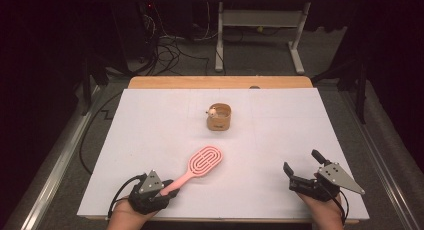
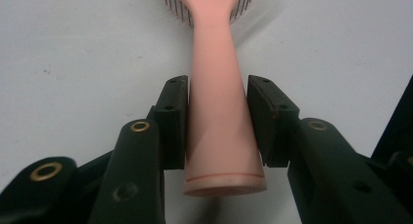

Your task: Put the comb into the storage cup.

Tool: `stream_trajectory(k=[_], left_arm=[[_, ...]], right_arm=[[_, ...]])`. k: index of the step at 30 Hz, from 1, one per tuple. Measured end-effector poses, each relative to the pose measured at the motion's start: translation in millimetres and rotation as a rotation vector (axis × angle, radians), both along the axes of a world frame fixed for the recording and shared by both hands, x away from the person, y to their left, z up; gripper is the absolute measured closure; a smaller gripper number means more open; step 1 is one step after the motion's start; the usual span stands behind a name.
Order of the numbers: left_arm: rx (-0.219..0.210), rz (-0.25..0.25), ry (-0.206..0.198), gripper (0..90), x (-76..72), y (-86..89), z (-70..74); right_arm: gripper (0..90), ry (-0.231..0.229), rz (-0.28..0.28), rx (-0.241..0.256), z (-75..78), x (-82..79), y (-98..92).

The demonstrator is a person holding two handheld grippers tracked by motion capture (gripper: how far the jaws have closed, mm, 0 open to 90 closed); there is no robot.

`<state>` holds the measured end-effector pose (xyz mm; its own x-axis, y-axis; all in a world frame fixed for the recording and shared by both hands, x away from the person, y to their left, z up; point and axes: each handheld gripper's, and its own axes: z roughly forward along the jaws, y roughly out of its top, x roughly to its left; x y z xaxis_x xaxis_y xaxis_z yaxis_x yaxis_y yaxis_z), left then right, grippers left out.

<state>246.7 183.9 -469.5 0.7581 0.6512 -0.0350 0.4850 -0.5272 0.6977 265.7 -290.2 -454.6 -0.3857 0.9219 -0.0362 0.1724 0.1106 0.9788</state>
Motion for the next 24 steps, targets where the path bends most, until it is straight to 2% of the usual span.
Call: stream_trajectory(k=[6, 8, 14, 16, 19, 22, 24], left_arm=[[-0.032, 0.007, -0.006, 59.5, -0.6, 2.5, 2.0], [-0.034, 0.013, -0.004, 55.4, -0.5, 2.8, 2.4], [-0.052, 0.010, -0.031, 55.3, -1.5, 4.2, 5.1], [-0.060, 0.017, -0.032, 50.2, -1.2, 4.3, 6.0], [-0.068, 0.019, -0.046, 50.0, -1.9, 5.7, 7.3], [-0.089, 0.039, -0.062, 50.0, -1.3, 7.7, 9.0], [-0.096, 0.055, -0.067, 44.7, -0.3, 8.8, 9.6]], right_arm=[[1.4, 0.002, -0.003, 0.007, 0.2, -0.2, -1.3], [1.4, 0.004, -0.003, 0.008, -0.2, 0.1, -0.9], [1.4, 0.001, -0.002, 0.004, -0.3, 0.3, -0.3], [1.4, 0.008, -0.006, 0.010, -0.9, 0.5, -0.8], [1.4, 0.008, -0.003, 0.006, -1.7, 0.7, -0.7], [1.3, 0.009, -0.004, 0.007, -1.7, 0.9, -0.8], [1.4, 0.007, -0.005, 0.005, -1.6, 0.7, -1.2]])
